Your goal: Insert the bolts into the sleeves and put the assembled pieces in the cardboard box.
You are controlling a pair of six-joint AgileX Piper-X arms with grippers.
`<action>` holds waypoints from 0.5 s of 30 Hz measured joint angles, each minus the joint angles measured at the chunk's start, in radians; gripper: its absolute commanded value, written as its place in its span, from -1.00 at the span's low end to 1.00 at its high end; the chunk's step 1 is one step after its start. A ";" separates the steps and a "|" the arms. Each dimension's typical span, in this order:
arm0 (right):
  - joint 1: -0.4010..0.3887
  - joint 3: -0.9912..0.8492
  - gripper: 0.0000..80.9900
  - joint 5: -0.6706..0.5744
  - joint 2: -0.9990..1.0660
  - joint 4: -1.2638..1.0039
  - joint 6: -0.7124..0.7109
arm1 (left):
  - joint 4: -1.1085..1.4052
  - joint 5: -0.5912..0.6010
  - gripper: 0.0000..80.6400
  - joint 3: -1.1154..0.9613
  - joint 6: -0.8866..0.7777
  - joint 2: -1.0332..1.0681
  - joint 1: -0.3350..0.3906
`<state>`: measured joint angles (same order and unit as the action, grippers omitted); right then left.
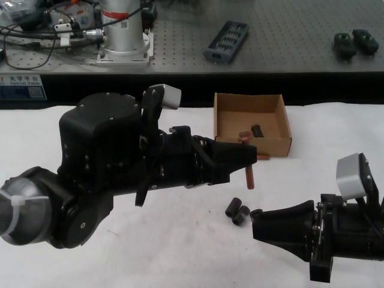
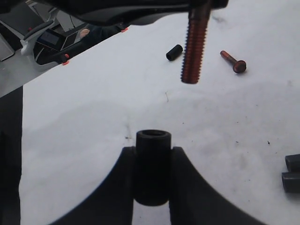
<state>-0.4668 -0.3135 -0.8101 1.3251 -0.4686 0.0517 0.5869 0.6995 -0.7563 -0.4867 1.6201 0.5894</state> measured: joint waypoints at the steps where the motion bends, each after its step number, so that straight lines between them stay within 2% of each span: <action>1: 0.000 0.000 -0.87 0.008 0.000 0.000 0.000 | 0.000 0.000 -0.98 0.000 0.000 0.000 0.000; 15: 0.000 -0.006 -0.87 0.027 0.000 -0.011 0.000 | 0.061 -0.002 -0.98 0.000 -0.039 0.000 0.000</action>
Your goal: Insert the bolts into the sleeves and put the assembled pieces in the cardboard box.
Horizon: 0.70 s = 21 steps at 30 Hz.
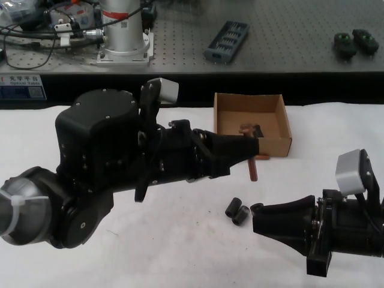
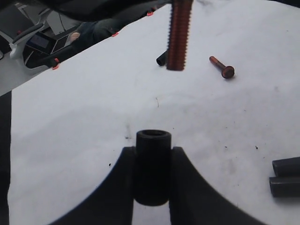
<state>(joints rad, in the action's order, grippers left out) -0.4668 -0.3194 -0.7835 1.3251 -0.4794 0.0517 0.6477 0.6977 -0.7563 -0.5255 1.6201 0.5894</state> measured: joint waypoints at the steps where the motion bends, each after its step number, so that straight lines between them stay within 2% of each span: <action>1: 0.000 0.000 -0.87 0.002 0.000 -0.005 0.005 | 0.007 0.000 -0.98 0.000 -0.008 0.000 0.000; 8: 0.000 0.000 -0.87 0.034 0.000 -0.112 0.068 | 0.019 0.000 -0.98 0.000 -0.052 0.000 0.000; 21: 0.000 0.000 -0.87 0.034 0.000 -0.117 0.082 | 0.020 0.000 -0.98 0.000 -0.063 0.000 0.000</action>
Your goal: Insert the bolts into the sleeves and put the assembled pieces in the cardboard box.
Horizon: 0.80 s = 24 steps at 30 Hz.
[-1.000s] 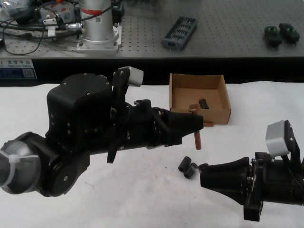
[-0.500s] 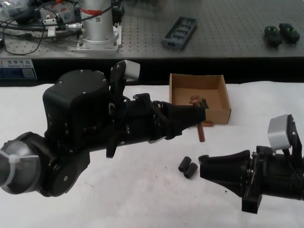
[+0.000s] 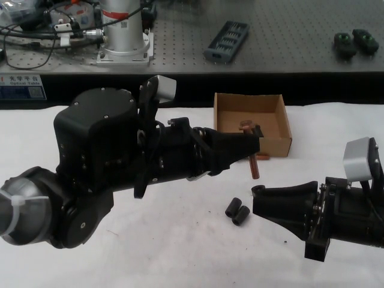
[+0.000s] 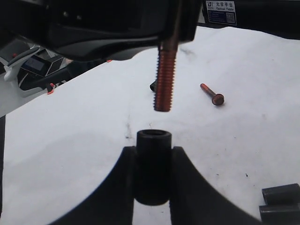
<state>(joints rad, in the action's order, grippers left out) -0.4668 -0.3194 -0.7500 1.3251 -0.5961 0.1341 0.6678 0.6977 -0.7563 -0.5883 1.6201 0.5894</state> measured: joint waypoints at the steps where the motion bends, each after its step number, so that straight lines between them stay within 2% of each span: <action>1: 0.000 0.000 -0.87 0.000 0.000 0.000 0.002 | 0.000 0.000 -0.98 0.000 -0.003 0.000 0.000; 17: 0.000 0.000 -0.87 0.014 0.000 -0.036 0.025 | 0.005 -0.007 -0.98 0.020 -0.004 0.000 0.009; 24: 0.000 0.000 -0.87 0.008 0.006 -0.042 0.044 | 0.005 -0.063 -0.98 0.037 -0.002 0.005 0.066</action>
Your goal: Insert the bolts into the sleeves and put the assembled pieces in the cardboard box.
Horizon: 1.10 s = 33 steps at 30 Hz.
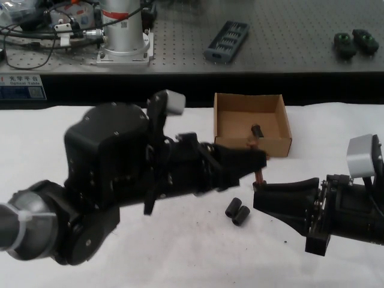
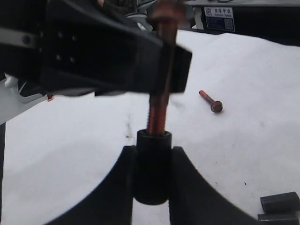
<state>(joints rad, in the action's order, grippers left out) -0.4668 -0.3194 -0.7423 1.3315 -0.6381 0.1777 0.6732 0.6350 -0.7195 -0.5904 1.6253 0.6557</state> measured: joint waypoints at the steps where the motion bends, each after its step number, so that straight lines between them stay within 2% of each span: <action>1: 0.000 0.000 -0.87 0.000 0.000 0.000 0.001 | -0.002 -0.004 -0.98 0.000 0.000 -0.001 0.000; 17: 0.000 0.000 -0.87 0.004 0.000 0.000 0.001 | -0.002 -0.004 -0.98 0.000 0.000 -0.001 0.000; 25: 0.000 0.000 -0.87 -0.001 0.000 -0.036 0.032 | -0.060 0.042 -1.00 -0.005 0.064 -0.001 0.000; 26: 0.000 0.000 -0.87 -0.001 0.000 -0.037 0.034 | -0.065 0.046 -0.96 -0.005 0.072 -0.001 0.000; 28: 0.000 0.002 -0.87 -0.001 0.000 -0.041 0.036 | -0.065 0.054 -0.68 -0.005 0.084 -0.001 0.000; 29: 0.000 0.002 -0.87 -0.001 0.000 -0.043 0.039 | -0.065 0.057 -0.51 -0.005 0.094 -0.001 0.000; 32: 0.000 0.002 -0.87 -0.009 0.000 -0.045 0.039 | -0.065 0.058 0.28 -0.005 0.165 -0.003 0.000; 33: 0.000 0.002 -0.87 -0.013 0.000 -0.047 0.039 | -0.065 0.054 0.37 -0.005 0.175 -0.003 -0.005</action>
<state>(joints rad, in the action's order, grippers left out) -0.4668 -0.3175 -0.7551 1.3315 -0.6852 0.2165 0.6086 0.6888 -0.7247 -0.4155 1.6225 0.6511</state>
